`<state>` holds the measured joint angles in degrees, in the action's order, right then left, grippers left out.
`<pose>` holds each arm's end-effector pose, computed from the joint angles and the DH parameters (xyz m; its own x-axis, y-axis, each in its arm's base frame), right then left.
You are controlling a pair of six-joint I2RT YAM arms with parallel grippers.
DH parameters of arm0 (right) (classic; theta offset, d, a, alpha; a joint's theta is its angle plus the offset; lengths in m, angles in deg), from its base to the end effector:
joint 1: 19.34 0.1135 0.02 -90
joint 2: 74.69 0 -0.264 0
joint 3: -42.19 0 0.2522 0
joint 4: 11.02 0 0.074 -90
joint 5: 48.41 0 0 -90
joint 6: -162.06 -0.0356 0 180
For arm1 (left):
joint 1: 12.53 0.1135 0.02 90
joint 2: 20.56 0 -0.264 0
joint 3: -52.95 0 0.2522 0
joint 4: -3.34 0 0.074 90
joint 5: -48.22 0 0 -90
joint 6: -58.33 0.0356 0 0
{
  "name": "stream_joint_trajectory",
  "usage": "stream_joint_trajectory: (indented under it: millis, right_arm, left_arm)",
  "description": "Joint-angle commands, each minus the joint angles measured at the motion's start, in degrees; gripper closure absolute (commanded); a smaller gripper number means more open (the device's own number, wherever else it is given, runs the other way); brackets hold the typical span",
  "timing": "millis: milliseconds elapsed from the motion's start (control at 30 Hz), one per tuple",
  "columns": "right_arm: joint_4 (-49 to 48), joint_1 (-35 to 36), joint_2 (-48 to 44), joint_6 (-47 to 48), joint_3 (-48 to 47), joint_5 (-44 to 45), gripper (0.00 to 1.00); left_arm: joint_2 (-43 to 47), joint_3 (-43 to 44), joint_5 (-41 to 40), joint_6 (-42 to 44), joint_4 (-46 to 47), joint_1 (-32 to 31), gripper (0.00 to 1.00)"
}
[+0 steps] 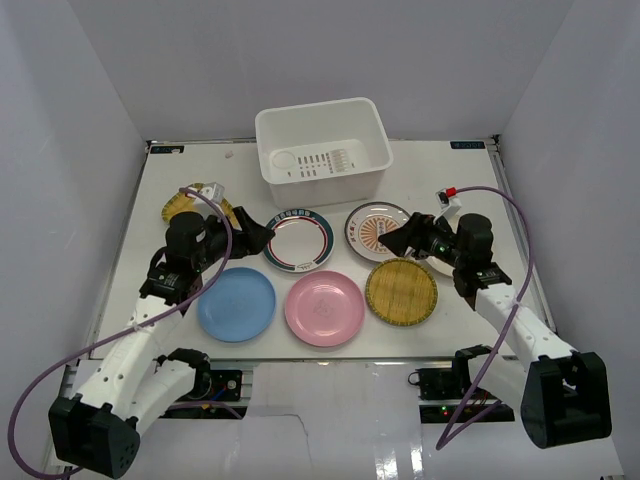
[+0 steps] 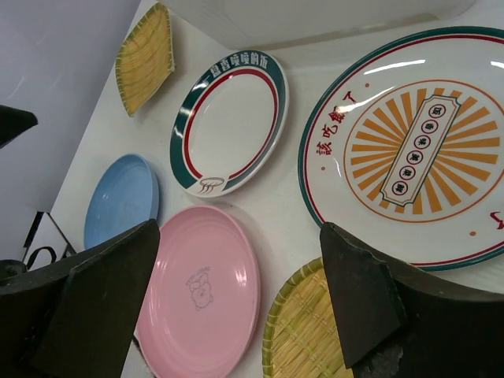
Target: Place the plates into the plastic bin on the countertop
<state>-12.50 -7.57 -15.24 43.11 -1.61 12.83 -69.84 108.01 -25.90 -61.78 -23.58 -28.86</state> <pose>0.2223 0.0638 0.2471 -0.5173 0.3257 -0.7914 -0.4401 0.6919 0.5724 0.1889 -0.0655 0.2999 -0.5579 -0.3393 -0.7573 0.2722 0.7873 -0.5533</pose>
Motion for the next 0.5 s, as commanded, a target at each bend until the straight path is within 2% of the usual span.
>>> stream_joint_trajectory:
  millis: [0,133,233,300,400,467]
  right_arm:
    - [-2.9,0.6,-2.7,-0.1,1.7,-1.6,0.12]
    - [-3.4,1.3,-3.5,-0.1,2.8,-1.3,0.15]
    - [-3.4,1.7,-3.1,0.2,3.1,-1.5,0.2]
    - [-4.2,2.4,-2.4,0.1,3.3,-2.2,0.22]
    - [-4.3,4.2,-2.0,0.0,3.4,-2.3,0.24]
    - [-4.1,5.3,-2.0,0.0,3.4,-2.3,0.24]
  left_arm:
    - [-0.8,1.8,-2.8,-1.4,-2.8,0.0,0.15]
    - [-3.0,3.8,-9.4,-2.2,-6.2,0.0,0.18]
    - [-3.7,4.1,-17.6,-3.2,-7.5,0.0,0.23]
    - [-5.0,3.6,-25.9,-4.0,-7.9,0.1,0.25]
    - [-7.4,3.3,-31.4,-5.5,-8.5,3.1,0.26]
    - [-9.0,2.6,-30.9,-6.7,-7.3,9.5,0.26]
